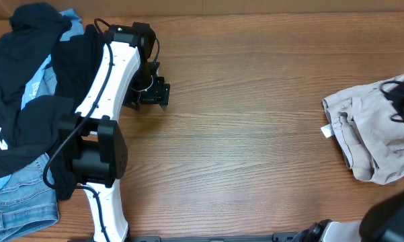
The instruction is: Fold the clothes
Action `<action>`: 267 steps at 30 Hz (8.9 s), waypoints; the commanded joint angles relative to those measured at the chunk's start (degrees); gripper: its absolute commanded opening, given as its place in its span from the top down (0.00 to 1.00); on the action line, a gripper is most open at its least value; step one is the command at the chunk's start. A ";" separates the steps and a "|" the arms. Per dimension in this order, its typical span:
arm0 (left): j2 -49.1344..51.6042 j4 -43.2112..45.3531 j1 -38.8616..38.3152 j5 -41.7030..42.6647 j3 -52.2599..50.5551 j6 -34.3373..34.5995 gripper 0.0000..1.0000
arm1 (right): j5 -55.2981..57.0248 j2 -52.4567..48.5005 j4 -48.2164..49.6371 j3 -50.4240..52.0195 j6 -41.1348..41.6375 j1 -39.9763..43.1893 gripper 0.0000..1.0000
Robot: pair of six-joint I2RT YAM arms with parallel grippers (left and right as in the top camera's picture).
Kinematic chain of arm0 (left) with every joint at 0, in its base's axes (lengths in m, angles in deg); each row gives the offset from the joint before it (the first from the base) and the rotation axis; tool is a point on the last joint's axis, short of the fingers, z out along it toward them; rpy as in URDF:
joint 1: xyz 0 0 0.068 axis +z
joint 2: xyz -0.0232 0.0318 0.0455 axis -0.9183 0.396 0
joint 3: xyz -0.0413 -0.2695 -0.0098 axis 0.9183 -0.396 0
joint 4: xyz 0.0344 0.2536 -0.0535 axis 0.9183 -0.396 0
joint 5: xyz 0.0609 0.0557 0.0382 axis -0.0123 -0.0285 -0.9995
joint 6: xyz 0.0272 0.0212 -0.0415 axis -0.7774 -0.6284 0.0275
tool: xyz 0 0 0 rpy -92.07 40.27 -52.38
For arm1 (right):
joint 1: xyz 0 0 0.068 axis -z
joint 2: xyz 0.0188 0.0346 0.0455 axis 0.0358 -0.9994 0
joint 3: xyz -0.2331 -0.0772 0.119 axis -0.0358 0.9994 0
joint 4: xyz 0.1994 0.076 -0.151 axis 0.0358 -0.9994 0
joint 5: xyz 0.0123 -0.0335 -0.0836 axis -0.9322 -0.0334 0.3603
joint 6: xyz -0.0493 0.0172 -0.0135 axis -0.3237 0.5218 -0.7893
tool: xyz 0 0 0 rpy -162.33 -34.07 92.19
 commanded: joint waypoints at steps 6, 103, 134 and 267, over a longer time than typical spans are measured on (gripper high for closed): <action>-0.66 -0.28 -0.39 0.46 0.55 -0.24 0.20 | 8.04 -14.62 4.96 0.07 1.66 -5.73 0.43; -0.66 0.72 -0.42 0.83 0.55 -1.95 0.15 | -56.54 -28.65 4.63 -5.44 -16.00 24.20 0.06; -0.66 1.38 -0.42 0.90 0.55 -1.99 0.13 | -4.72 -21.97 -10.01 -2.82 -14.49 -15.58 0.03; -17.03 6.91 0.22 -1.51 3.72 -0.13 0.14 | -22.67 15.23 -10.36 6.23 -20.87 -3.28 0.51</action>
